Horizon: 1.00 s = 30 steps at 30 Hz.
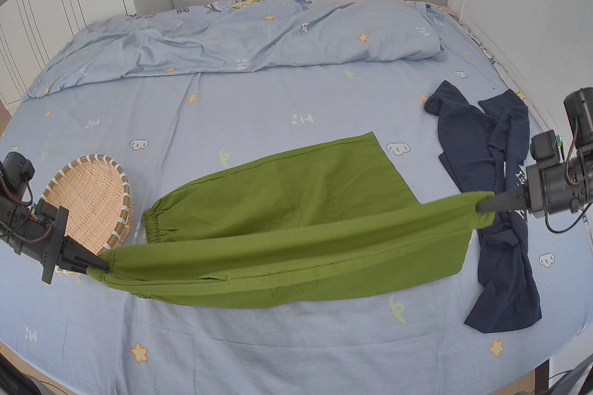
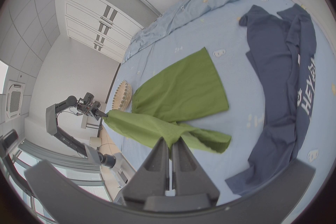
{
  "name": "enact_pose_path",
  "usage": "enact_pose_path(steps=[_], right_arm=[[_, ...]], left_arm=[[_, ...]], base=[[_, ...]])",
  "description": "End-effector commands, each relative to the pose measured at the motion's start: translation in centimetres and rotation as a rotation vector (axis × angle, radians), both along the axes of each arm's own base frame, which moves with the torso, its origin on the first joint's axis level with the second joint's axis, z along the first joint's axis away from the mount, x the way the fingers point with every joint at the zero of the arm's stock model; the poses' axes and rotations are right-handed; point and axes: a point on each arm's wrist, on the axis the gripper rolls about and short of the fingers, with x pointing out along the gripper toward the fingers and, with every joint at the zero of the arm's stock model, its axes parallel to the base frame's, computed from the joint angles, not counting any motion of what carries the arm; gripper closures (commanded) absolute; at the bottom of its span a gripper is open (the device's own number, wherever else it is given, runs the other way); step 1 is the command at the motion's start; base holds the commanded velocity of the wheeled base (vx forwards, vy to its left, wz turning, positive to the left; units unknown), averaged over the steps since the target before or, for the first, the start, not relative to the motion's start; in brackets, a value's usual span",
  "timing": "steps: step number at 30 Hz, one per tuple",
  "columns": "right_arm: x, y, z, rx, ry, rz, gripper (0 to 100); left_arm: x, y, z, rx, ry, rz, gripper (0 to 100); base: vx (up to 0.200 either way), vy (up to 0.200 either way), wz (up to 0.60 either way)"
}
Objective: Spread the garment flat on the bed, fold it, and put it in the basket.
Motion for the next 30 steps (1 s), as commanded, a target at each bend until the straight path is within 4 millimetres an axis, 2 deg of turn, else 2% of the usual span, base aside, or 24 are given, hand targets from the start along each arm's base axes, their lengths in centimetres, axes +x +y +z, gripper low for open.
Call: enact_pose_path(steps=[1, 4, 9, 17, 25, 30], right_arm=[[5.9, 0.9, 0.4, -0.016, 0.009, -0.012, 100], [8.1, 1.1, 0.5, -0.015, 0.001, -0.012, 100], [10.4, 1.4, 0.9, -0.010, -0.047, -0.013, 100], [13.5, 2.3, 1.8, -0.004, -0.127, -0.001, 100], [16.1, 3.5, 1.3, -0.014, -0.155, 0.005, 100], [16.7, 4.2, 1.4, -0.032, -0.176, -0.007, 100]], left_arm=[[4.4, -1.1, 0.6, -0.010, 0.005, -0.039, 100], [6.0, -0.8, 0.7, -0.009, -0.004, -0.039, 100], [7.9, 0.0, 0.7, -0.007, -0.008, -0.028, 100], [9.3, 0.4, -0.5, -0.022, 0.045, -0.035, 100], [10.5, 1.0, -1.0, -0.019, 0.039, -0.021, 100], [11.4, 1.4, -1.6, -0.020, 0.046, -0.017, 100]], base=[[0.000, 0.000, 0.00], [0.000, 0.000, 0.00], [0.000, 0.000, 0.00], [0.000, 0.000, 0.00], [0.000, 0.000, 0.00], [0.000, 0.000, 0.00]])
